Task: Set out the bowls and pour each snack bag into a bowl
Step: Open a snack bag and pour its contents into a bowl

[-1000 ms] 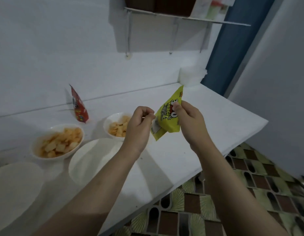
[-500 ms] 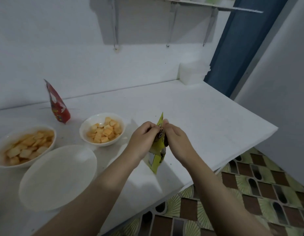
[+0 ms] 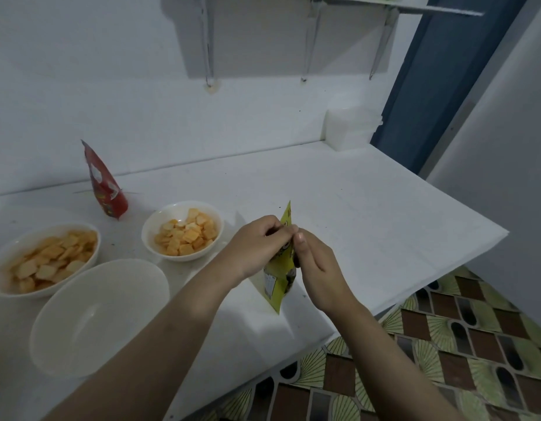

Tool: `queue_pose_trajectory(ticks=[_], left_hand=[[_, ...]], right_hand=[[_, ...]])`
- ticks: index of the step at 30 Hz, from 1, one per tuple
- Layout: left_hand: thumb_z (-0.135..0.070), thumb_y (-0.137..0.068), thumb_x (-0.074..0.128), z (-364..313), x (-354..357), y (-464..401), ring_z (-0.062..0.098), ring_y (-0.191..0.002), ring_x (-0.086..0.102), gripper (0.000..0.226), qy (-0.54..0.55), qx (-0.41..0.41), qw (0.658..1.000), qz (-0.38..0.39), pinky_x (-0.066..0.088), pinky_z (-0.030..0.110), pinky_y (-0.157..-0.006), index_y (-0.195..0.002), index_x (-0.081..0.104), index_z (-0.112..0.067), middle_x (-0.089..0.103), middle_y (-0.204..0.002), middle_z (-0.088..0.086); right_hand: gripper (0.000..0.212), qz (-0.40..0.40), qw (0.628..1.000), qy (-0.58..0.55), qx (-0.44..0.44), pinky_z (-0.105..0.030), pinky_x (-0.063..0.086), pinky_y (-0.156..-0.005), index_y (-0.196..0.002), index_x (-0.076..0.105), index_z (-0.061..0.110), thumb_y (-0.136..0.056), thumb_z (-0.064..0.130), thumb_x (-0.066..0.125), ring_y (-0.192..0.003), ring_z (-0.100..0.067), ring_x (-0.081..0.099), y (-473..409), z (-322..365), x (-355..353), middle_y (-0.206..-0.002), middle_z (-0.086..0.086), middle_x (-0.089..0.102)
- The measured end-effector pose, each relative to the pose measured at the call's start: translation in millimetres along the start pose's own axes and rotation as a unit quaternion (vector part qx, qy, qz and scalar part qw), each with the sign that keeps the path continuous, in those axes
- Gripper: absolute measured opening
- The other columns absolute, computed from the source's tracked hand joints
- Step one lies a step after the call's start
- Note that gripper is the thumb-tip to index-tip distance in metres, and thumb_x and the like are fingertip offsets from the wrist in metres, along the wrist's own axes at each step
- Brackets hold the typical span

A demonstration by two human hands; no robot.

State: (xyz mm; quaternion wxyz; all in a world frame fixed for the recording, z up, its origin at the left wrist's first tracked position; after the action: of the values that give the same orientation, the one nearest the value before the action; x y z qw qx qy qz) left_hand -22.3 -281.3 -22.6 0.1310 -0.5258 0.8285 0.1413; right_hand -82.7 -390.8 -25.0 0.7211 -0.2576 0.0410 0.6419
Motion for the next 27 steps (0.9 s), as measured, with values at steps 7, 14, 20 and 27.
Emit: queue_pose_trajectory(ticks=[7, 14, 20, 27], left_hand=[[-0.035, -0.098, 0.046, -6.9, -3.5, 5.7, 0.015, -0.073, 0.048, 0.031, -0.02, 0.004, 1.0, 0.019, 0.035, 0.029, -0.068, -0.073, 0.051, -0.018, 0.05, -0.075, -0.002], [-0.021, -0.095, 0.049, -15.6, -4.3, 4.2, 0.016, -0.067, 0.045, 0.029, -0.05, 0.053, 0.997, 0.02, 0.037, 0.034, -0.068, -0.066, 0.05, -0.02, 0.049, -0.07, -0.001], [-0.018, -0.095, 0.048, -15.0, -0.5, 6.3, 0.015, -0.07, 0.046, 0.03, -0.019, 0.056, 0.998, -0.011, 0.037, 0.033, -0.069, -0.065, 0.052, -0.023, 0.051, -0.07, -0.004], [-0.015, -0.1, 0.042, -8.6, -0.2, 4.6, 0.016, -0.073, 0.042, 0.026, -0.008, 0.057, 0.998, -0.005, 0.034, 0.032, -0.071, -0.075, 0.047, -0.012, 0.045, -0.074, 0.003]], right_hand=[[0.04, -0.011, 0.999, -0.014, 0.026, -0.017, 0.034, -0.062, -0.069, 0.044, 0.033, -0.107, 0.03, 0.032, -0.063, -0.002, 0.041, -1.1, -2.2, 3.9, -0.064, 0.017, 0.046], [0.031, 0.049, 0.995, -0.027, 0.085, -0.02, 0.034, -0.061, -0.071, 0.042, 0.013, -0.101, 0.017, 0.039, -0.067, -0.011, 0.04, -6.3, -1.8, -3.2, -0.07, 0.003, 0.042], [0.031, 0.127, 0.981, 0.008, 0.146, -0.03, 0.031, -0.065, -0.081, 0.048, -0.004, -0.093, 0.024, 0.047, -0.068, -0.013, 0.039, -14.5, 6.3, -10.3, -0.074, -0.004, 0.044], [0.029, 0.088, 0.983, -0.038, 0.156, -0.029, 0.026, -0.062, -0.072, 0.043, -0.008, -0.09, 0.014, 0.052, -0.065, -0.016, 0.032, -16.7, 4.5, -9.4, -0.07, -0.011, 0.036]])
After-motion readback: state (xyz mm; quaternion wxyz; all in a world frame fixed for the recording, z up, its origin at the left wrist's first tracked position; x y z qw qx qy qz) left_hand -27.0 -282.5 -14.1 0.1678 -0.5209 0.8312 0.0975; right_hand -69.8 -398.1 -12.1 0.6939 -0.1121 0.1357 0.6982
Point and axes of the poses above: each hand's wrist, its own y-axis away from the middle knuckle, its own x-axis out of the palm, z = x × y, the point moved 5 cm from there along -y, towards the middle knuckle
